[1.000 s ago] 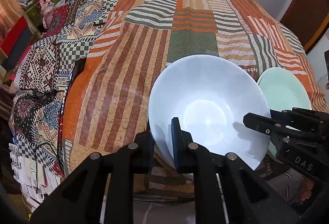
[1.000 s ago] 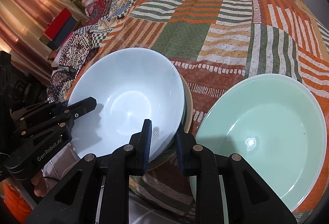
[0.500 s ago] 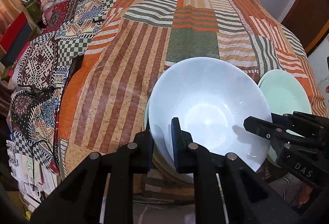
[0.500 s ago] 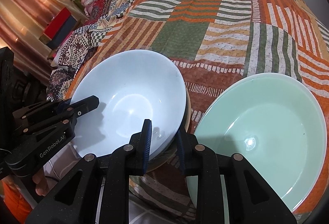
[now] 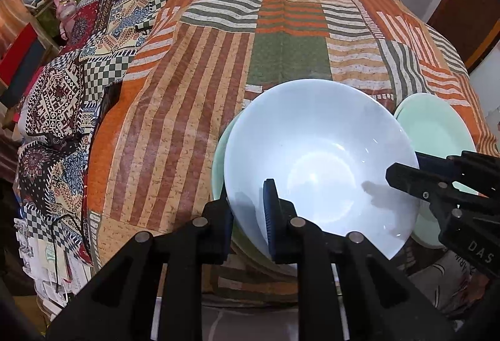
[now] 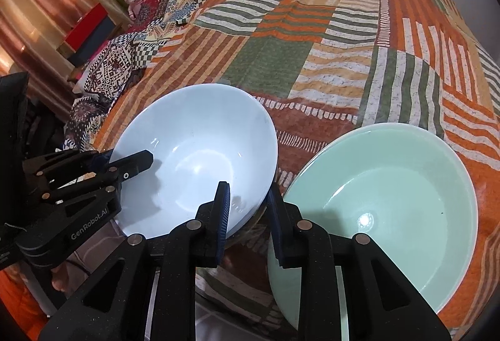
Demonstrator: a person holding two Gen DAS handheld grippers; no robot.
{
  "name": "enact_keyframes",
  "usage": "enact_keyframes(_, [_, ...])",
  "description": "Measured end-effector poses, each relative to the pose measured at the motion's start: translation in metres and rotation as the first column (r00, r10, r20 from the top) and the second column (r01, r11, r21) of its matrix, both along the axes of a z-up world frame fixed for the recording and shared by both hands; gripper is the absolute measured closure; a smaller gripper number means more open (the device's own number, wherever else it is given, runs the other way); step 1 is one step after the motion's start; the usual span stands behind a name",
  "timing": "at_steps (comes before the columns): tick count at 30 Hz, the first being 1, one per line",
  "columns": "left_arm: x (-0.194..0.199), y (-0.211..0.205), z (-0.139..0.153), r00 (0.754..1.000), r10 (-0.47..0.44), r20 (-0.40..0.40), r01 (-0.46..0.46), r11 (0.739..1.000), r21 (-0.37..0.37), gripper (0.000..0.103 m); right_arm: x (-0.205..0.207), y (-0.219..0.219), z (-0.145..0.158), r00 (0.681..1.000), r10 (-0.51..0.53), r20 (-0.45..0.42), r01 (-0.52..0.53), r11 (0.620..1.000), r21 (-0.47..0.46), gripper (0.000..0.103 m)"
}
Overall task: Organize plates and bowls
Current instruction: 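Lower the white bowl into the mint green bowl with both tools, then lift the bowl stack with both tools and carry it toward the plate stack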
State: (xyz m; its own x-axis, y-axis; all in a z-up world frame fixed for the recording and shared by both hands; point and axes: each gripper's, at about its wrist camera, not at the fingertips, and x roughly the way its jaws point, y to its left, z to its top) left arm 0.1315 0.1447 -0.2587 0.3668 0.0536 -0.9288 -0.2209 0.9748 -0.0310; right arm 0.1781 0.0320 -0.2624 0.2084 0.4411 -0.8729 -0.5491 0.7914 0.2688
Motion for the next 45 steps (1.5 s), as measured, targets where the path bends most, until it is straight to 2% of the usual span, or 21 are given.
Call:
enact_keyframes(7, [-0.003, -0.003, 0.004, 1.0, -0.015, -0.002, 0.015, 1.0, 0.004, 0.084, -0.002, -0.004, 0.002, 1.0, -0.007, 0.006, 0.007, 1.0, 0.008, 0.077])
enact_keyframes(12, [-0.009, 0.006, 0.011, 1.0, -0.001, 0.021, 0.002, 0.998, -0.062, 0.077, -0.002, -0.01, 0.004, 1.0, -0.02, 0.016, 0.02, 1.0, 0.012, 0.073])
enact_keyframes(14, [-0.01, 0.008, 0.014, 1.0, 0.0, 0.028, 0.002, 0.998, -0.061, 0.07, -0.001, -0.014, 0.004, 0.999, -0.035, 0.017, 0.034, 0.999, 0.018, 0.072])
enact_keyframes(15, [-0.012, 0.008, 0.016, 0.999, 0.002, 0.042, -0.001, 0.999, -0.044, 0.061, 0.0, -0.016, 0.005, 0.999, -0.039, 0.016, 0.038, 0.999, 0.02, 0.072])
enact_keyframes(16, [-0.014, 0.008, 0.019, 0.998, 0.002, 0.059, 0.0, 0.999, -0.033, 0.057, 0.001, -0.017, 0.005, 0.999, -0.044, 0.015, 0.043, 0.999, 0.025, 0.072])
enact_keyframes(20, [-0.022, 0.014, 0.028, 0.995, -0.01, 0.1, 0.013, 0.999, -0.037, 0.055, 0.005, -0.019, 0.007, 0.998, -0.057, 0.007, 0.057, 0.997, 0.048, 0.072])
enact_keyframes(22, [-0.024, 0.019, 0.027, 0.995, 0.001, 0.102, 0.003, 0.999, -0.04, 0.05, 0.007, -0.018, 0.006, 0.998, -0.059, 0.001, 0.059, 0.997, 0.054, 0.069])
enact_keyframes(28, [-0.025, 0.041, 0.005, 0.996, 0.068, 0.052, -0.062, 0.991, -0.119, 0.049, 0.013, -0.01, -0.002, 0.999, -0.046, -0.012, 0.046, 0.997, 0.056, 0.068])
enact_keyframes(39, [-0.018, 0.031, -0.023, 0.999, 0.032, 0.031, -0.025, 0.978, -0.206, 0.05, 0.024, 0.004, -0.023, 0.996, -0.02, -0.085, 0.026, 0.997, 0.069, 0.068])
enact_keyframes(41, [-0.016, 0.032, -0.03, 0.999, 0.041, 0.017, -0.035, 0.968, -0.249, 0.05, 0.023, 0.007, -0.026, 0.996, -0.008, -0.091, 0.014, 0.998, 0.065, 0.065])
enact_keyframes(45, [-0.016, 0.033, -0.04, 0.999, 0.047, -0.007, -0.047, 0.943, -0.329, 0.058, 0.022, 0.011, -0.028, 0.997, 0.002, -0.081, 0.002, 0.999, 0.052, 0.065])
